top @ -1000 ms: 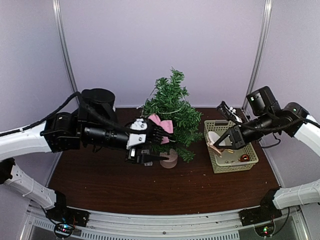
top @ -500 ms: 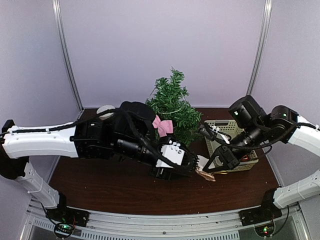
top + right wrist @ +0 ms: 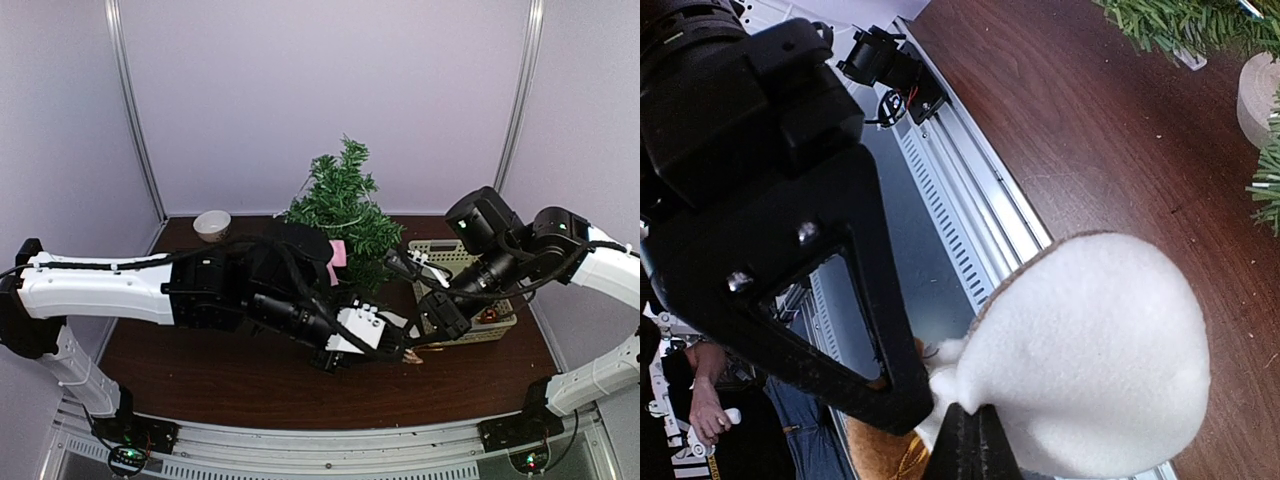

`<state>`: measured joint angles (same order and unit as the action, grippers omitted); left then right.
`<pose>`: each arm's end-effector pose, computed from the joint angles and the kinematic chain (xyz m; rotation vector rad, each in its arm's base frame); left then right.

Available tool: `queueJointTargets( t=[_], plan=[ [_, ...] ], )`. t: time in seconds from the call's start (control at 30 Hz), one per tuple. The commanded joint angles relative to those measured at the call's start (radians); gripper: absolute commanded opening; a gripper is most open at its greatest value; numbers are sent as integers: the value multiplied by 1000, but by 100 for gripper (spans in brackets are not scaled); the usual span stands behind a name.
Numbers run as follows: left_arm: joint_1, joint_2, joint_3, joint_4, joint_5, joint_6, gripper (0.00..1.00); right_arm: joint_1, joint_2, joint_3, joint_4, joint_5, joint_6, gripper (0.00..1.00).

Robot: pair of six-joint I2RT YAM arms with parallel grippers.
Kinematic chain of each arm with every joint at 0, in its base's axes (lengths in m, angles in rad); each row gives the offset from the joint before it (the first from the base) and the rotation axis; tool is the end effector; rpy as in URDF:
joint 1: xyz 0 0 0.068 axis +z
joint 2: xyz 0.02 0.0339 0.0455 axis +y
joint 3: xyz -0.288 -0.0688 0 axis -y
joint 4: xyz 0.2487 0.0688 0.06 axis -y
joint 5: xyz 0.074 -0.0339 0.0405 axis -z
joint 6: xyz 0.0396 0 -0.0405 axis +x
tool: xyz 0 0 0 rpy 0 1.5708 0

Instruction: Decorate the small christmas tree

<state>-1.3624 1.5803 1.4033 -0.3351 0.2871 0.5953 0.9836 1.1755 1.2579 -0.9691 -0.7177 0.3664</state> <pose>0.0668 -0.3699 0.3619 1.8803 1.0458 -0.7567 0.0989 0.1956 0.3791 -1.1659 2.4677 1.3941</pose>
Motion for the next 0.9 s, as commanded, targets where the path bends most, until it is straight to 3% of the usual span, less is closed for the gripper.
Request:
queueJointTargets(
  t=[0.0, 0.07, 0.27, 0.37, 0.6, 0.7, 0.87],
  plan=[
    [-9, 9, 27, 61, 0, -24, 2, 8, 3, 40, 22, 1, -11, 0],
    [-8, -2, 1, 105, -30, -64, 0, 7, -2, 50, 21, 19, -23, 13],
    [15, -96, -136, 303, -58, -250, 0, -63, -82, 113, -24, 202, -81, 67],
    [33, -124, -190, 424, -74, -379, 0, -104, -197, 73, 58, 284, -84, 81],
    [56, -142, -273, 698, -167, -591, 0, -115, -392, -146, 347, 265, -72, 91],
    [56, -140, -285, 761, -250, -642, 0, -112, -401, -192, 414, 201, -70, 90],
    [54, -128, -299, 831, -236, -668, 0, -104, -382, -222, 456, 200, -105, 87]
  ],
)
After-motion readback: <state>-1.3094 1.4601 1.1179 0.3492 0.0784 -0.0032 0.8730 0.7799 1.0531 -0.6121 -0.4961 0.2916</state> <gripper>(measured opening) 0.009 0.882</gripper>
